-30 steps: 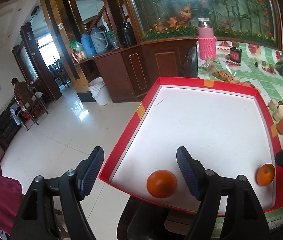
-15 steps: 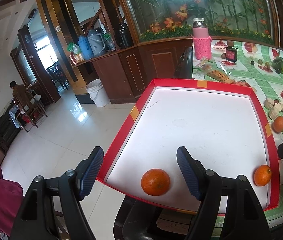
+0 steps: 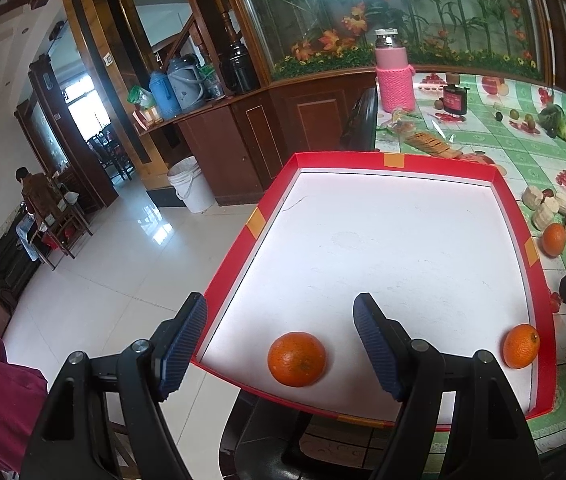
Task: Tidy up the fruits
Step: 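Withdraw both open tools from the tray back over the table, then grasp a red date with the right tool while the left tool grasps an orange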
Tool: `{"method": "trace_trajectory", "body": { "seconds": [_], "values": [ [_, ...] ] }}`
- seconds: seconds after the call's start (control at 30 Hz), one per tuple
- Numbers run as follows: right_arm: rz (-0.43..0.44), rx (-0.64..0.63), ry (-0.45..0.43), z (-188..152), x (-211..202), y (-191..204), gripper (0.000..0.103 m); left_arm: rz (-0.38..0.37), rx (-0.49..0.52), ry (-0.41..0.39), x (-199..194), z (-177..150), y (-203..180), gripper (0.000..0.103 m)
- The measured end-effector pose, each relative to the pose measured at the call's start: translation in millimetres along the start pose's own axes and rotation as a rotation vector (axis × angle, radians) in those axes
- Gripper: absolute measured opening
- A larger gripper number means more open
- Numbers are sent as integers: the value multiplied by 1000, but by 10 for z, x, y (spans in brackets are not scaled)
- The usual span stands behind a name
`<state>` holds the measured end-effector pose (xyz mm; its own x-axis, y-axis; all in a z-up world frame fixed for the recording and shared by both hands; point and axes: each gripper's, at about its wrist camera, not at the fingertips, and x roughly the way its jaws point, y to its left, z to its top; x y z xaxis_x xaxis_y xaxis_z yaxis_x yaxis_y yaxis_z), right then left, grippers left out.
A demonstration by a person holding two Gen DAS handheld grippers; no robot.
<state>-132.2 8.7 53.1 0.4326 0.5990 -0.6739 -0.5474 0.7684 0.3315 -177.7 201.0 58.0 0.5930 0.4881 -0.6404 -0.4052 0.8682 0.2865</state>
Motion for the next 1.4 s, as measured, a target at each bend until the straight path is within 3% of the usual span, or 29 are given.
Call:
{"method": "trace_trajectory", "body": {
  "seconds": [0.53,0.83,0.97,1.17,1.4],
  "values": [
    [-60,81,-50,-88,-324,-539,56,-22,64,-17,-140,102,-326,76],
    [-187,213,-71,-275,-669,-1332,56,-153,172,-49,-311,300,-912,76],
    [-233,239,-70,-332,-755,-1580,56,-250,238,-54,-380,391,-1249,76],
    [-271,222,-22,-283,-675,-1680,56,-316,309,-8,-292,389,-1625,76],
    [-358,187,38,-85,-440,-1661,52,-361,322,53,-140,457,-1741,75]
  ]
}}
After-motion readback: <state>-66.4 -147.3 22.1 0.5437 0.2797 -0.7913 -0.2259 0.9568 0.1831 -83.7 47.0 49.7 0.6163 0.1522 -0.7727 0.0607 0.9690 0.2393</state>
